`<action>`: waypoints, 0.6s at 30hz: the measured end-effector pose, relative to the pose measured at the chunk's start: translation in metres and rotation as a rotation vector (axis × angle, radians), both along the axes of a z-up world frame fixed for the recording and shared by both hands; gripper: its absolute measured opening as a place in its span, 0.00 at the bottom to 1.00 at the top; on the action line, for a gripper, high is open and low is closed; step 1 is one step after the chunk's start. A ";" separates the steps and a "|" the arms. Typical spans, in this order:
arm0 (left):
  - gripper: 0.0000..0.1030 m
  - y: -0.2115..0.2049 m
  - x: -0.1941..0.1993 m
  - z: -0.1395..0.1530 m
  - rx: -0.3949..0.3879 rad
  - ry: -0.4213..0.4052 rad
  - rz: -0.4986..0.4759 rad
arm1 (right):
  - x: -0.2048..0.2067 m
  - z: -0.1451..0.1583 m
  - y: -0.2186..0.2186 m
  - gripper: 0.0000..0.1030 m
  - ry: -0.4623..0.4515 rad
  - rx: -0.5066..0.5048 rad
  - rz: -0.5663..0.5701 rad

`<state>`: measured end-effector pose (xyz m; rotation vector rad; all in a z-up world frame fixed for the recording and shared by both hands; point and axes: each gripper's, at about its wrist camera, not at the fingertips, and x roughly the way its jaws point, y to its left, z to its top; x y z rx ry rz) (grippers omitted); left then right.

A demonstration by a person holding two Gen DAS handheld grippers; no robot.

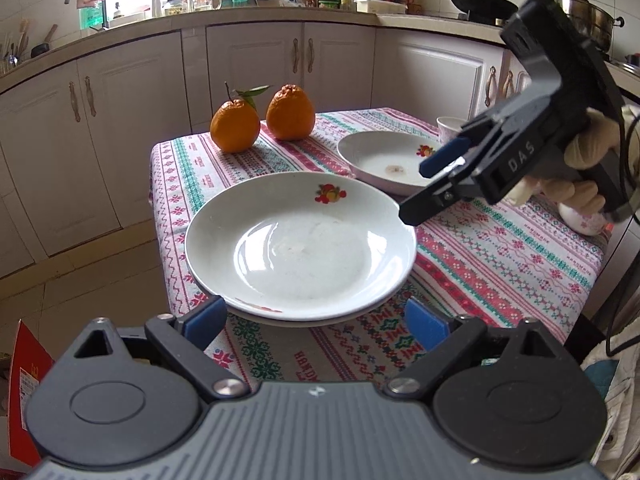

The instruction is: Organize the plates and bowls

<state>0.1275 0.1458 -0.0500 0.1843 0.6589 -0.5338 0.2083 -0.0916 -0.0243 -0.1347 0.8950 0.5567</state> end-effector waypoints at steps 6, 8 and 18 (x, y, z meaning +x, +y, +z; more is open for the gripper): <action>0.96 -0.010 -0.014 0.008 -0.022 -0.021 -0.005 | -0.023 -0.014 -0.027 1.00 -0.088 -0.077 -0.158; 0.96 -0.015 -0.017 0.011 -0.029 -0.030 -0.014 | -0.027 -0.021 -0.034 1.00 -0.108 -0.108 -0.207; 0.98 -0.035 -0.015 0.022 -0.019 -0.037 -0.007 | -0.021 -0.051 -0.054 1.00 -0.072 -0.140 -0.293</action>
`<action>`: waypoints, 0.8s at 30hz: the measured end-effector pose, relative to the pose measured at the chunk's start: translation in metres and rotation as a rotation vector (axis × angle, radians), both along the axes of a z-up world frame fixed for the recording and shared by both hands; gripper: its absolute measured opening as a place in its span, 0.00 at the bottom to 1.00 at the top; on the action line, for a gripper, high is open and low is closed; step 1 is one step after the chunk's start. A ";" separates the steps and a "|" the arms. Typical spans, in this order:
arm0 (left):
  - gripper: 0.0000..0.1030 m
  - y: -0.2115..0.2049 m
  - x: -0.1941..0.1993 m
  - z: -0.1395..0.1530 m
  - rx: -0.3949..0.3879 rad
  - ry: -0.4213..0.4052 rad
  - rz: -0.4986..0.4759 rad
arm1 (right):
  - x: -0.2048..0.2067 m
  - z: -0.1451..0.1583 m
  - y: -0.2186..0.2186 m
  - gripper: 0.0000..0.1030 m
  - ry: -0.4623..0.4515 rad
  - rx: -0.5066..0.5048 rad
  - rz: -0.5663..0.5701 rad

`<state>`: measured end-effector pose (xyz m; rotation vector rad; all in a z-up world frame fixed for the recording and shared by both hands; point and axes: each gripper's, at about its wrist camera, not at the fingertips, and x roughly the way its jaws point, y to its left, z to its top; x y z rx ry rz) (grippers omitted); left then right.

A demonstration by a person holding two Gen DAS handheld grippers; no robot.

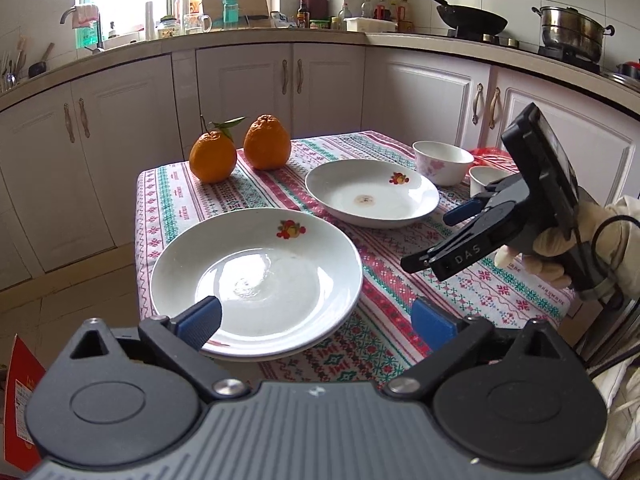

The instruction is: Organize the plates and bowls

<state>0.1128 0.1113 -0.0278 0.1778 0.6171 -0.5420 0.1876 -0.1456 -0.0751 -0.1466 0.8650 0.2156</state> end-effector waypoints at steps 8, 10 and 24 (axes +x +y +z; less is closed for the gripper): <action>0.98 -0.019 0.010 0.006 0.032 -0.024 -0.020 | 0.010 -0.009 -0.009 1.00 0.013 0.040 -0.008; 0.98 -0.025 0.016 0.008 0.035 -0.021 -0.030 | 0.011 -0.010 -0.011 1.00 0.006 0.039 -0.005; 0.98 -0.076 0.077 0.020 0.051 -0.009 -0.140 | 0.020 -0.014 -0.019 1.00 -0.037 0.051 -0.027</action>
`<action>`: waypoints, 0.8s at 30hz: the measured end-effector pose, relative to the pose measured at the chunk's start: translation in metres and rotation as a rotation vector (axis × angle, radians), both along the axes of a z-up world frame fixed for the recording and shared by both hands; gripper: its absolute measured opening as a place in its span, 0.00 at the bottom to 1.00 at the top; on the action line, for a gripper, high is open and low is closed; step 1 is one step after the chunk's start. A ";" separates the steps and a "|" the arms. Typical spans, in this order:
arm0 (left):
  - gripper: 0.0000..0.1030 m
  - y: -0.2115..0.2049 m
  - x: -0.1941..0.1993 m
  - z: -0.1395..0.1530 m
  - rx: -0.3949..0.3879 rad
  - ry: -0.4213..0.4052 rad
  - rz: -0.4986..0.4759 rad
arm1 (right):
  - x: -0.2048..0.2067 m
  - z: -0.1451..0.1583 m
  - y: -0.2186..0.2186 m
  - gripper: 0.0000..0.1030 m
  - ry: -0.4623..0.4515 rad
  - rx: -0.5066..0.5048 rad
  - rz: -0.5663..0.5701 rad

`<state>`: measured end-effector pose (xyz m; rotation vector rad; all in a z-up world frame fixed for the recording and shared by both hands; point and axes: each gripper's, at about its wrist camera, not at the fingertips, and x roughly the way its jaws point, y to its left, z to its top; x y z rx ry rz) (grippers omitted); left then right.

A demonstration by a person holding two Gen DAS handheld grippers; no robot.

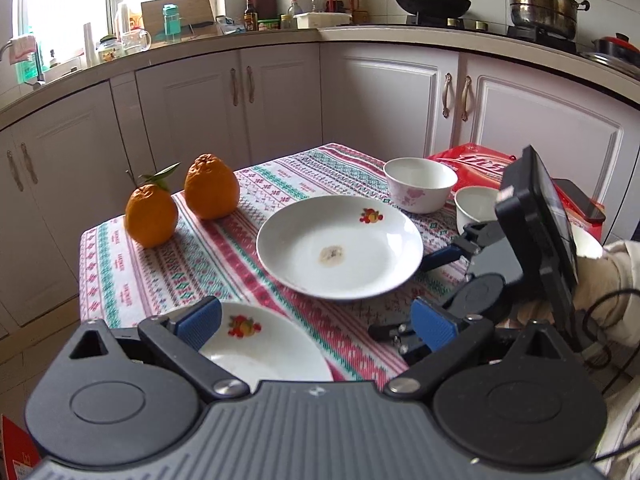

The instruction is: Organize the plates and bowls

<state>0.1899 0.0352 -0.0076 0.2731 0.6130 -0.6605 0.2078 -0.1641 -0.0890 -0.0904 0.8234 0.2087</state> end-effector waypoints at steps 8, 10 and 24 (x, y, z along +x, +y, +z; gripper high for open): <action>0.97 -0.026 0.060 -0.002 0.010 0.047 -0.022 | 0.010 -0.002 -0.002 1.00 -0.007 0.000 -0.014; 0.97 -0.036 0.076 -0.003 0.026 0.050 -0.034 | 0.011 -0.003 -0.002 1.00 -0.013 0.001 -0.019; 0.84 -0.087 0.171 -0.041 0.080 0.223 -0.081 | 0.012 -0.004 -0.002 1.00 -0.037 0.004 -0.014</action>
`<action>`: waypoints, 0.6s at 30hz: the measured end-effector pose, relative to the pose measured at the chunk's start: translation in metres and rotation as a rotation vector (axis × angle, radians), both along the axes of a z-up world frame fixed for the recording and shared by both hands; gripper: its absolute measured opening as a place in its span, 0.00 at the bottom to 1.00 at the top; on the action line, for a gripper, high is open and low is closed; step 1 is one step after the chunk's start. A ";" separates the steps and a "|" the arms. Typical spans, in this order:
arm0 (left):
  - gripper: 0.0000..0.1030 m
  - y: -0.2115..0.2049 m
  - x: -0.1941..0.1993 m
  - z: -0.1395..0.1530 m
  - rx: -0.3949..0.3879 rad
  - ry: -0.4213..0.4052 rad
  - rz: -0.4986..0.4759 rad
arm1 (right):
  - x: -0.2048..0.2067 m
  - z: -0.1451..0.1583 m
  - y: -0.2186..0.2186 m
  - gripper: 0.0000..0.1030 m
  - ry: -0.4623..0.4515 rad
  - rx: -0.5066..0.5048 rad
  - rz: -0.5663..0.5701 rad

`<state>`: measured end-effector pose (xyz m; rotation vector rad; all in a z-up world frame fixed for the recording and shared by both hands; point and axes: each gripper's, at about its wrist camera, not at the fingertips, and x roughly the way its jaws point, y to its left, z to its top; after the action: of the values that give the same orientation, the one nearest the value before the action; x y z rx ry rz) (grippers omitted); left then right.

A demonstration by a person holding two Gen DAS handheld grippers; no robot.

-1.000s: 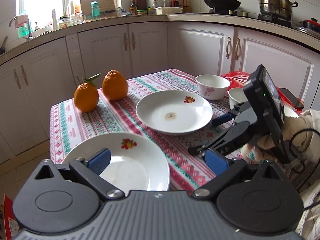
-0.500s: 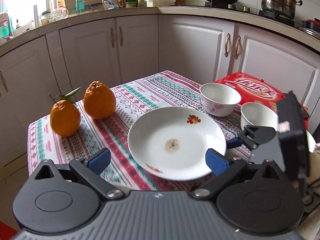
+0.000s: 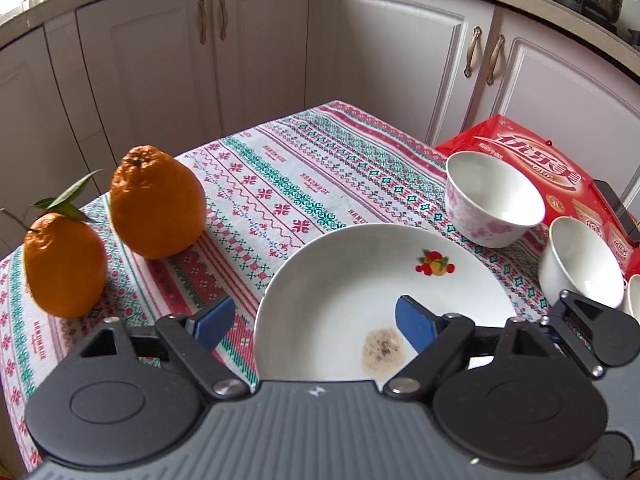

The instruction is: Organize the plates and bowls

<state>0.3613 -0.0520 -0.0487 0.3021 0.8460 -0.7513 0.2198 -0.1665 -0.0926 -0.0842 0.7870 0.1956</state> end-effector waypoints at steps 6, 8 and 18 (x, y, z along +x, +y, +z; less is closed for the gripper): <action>0.79 -0.012 0.016 -0.015 0.052 0.041 -0.035 | 0.000 0.001 -0.001 1.00 -0.009 -0.014 0.005; 0.75 -0.013 0.021 -0.017 0.055 0.061 -0.045 | 0.000 0.001 -0.001 1.00 -0.007 -0.008 0.006; 0.67 -0.026 0.035 -0.025 0.094 0.122 -0.114 | 0.003 0.001 -0.004 0.98 -0.009 0.013 0.006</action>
<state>0.3965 -0.0777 -0.0735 0.3938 0.9874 -0.8434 0.2228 -0.1705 -0.0912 -0.0751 0.7765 0.2063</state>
